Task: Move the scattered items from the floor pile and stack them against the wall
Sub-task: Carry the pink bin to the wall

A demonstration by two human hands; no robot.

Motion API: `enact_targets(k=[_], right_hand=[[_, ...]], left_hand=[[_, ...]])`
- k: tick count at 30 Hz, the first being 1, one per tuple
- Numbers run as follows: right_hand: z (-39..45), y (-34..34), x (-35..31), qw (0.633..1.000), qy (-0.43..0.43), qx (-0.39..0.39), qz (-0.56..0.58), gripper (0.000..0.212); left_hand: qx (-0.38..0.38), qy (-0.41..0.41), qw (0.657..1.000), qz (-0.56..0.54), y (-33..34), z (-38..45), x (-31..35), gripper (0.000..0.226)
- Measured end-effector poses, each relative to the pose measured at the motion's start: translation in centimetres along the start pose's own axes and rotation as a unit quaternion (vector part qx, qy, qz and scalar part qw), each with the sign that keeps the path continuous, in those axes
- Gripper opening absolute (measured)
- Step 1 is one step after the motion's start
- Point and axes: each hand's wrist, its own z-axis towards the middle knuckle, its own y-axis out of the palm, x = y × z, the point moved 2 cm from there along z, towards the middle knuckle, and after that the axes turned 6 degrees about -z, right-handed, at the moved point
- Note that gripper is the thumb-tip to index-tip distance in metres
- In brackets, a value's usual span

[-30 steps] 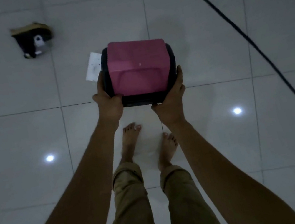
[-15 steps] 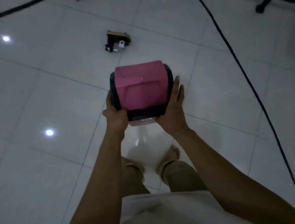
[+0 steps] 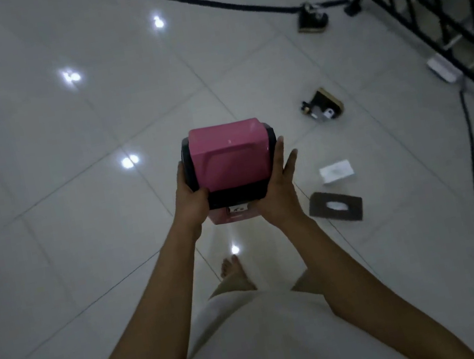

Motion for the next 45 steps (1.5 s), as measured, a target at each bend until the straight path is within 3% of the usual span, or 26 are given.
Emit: enact_targets(k=[5, 13, 20, 25, 30, 34, 38, 45], right_hand=[[3.4, 5.1, -7.8, 0.995, -0.068, -0.069, -0.005, 0.136], [10.1, 10.9, -16.6, 0.965, -0.174, -0.191, -0.045, 0.133], [16.1, 16.0, -23.4, 0.905, -0.258, -0.325, -0.094, 0.133], [17.9, 20.5, -28.3, 0.839, -0.338, -0.408, -0.125, 0.127], [17.8, 26.2, -31.9, 0.77, -0.416, -0.46, -0.15, 0.128], [16.7, 31.1, -36.0, 0.732, -0.426, -0.507, -0.157, 0.128], [15.2, 35.9, -40.7, 0.709, -0.439, -0.525, -0.168, 0.127], [15.6, 43.7, -49.6, 0.699, -0.454, -0.53, -0.157, 0.128]], left_hand=[[0.094, 0.0, 0.995, -0.044, -8.6, 2.0, 1.9, 0.079], [0.236, 0.006, 0.964, -0.124, -16.3, 5.3, 2.9, 0.074], [0.387, -0.041, 0.904, -0.178, -21.0, 7.7, 3.9, 0.078], [0.472, -0.039, 0.849, -0.235, -23.9, 7.2, 3.3, 0.081], [0.525, -0.028, 0.796, -0.298, -26.9, 5.8, 2.5, 0.077], [0.563, -0.032, 0.76, -0.321, -31.1, 5.2, 1.6, 0.076], [0.595, -0.04, 0.732, -0.331, -36.9, 4.8, 1.5, 0.078], [0.603, -0.008, 0.726, -0.33, -47.1, 6.0, 4.8, 0.081]])
